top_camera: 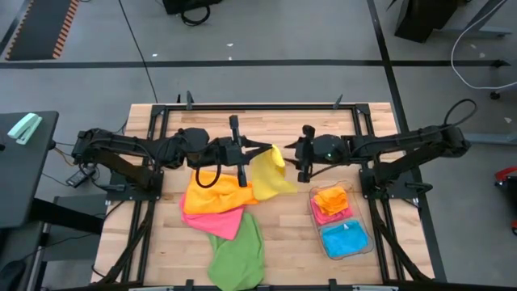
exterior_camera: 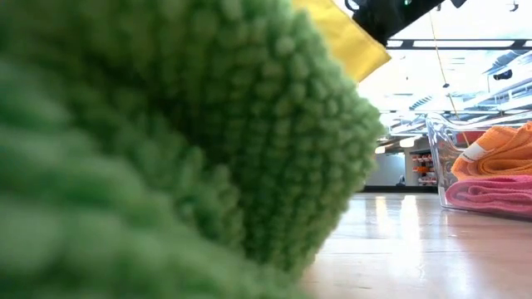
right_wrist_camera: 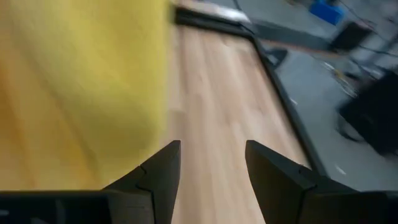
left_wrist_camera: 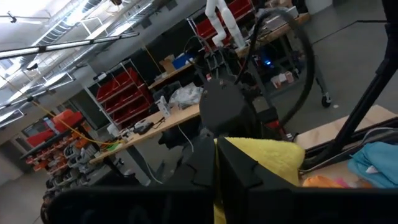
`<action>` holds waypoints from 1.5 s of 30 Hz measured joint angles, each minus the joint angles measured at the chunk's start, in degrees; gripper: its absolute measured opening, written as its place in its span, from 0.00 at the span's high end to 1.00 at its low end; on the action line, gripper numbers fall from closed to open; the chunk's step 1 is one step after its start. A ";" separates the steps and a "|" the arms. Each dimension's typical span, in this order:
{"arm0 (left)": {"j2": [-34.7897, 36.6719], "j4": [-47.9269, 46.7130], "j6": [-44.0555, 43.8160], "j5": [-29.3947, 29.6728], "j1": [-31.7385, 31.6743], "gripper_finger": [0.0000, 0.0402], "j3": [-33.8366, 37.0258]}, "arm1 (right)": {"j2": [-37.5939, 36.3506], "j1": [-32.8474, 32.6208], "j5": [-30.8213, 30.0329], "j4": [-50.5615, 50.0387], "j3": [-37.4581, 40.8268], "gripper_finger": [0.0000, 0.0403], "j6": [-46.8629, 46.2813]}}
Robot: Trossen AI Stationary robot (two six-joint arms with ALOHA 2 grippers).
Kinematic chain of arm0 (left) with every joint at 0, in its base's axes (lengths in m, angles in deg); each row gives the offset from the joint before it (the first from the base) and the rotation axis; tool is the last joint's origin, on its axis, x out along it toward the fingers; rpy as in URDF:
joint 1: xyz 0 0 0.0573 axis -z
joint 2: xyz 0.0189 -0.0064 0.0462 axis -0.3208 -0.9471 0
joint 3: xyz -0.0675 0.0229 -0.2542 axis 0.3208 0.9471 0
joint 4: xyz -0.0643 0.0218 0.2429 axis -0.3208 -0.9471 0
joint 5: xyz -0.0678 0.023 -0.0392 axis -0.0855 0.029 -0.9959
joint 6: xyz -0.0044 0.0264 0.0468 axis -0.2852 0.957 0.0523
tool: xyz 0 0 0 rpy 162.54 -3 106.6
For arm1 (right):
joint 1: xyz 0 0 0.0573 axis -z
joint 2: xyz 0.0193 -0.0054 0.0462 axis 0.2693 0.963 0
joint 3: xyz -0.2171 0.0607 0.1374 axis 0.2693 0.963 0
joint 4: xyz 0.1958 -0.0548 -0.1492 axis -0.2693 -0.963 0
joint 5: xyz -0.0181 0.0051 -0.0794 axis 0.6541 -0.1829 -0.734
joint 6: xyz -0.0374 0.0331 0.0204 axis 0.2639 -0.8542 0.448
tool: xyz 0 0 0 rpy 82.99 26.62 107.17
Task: Fold microfiber towels
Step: Fold the yellow towel
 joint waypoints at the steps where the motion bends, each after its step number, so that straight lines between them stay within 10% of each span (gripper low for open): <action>1: 0.00 -0.50 -0.02 -0.03 -0.19 0.94 0.00 | 0.00 -0.54 1.10 0.90 0.00 0.53 -0.14; 45: -4.63 -8.66 -16.52 -0.02 -6.29 0.92 0.02 | -0.37 -8.42 -14.84 23.16 0.00 0.55 31.52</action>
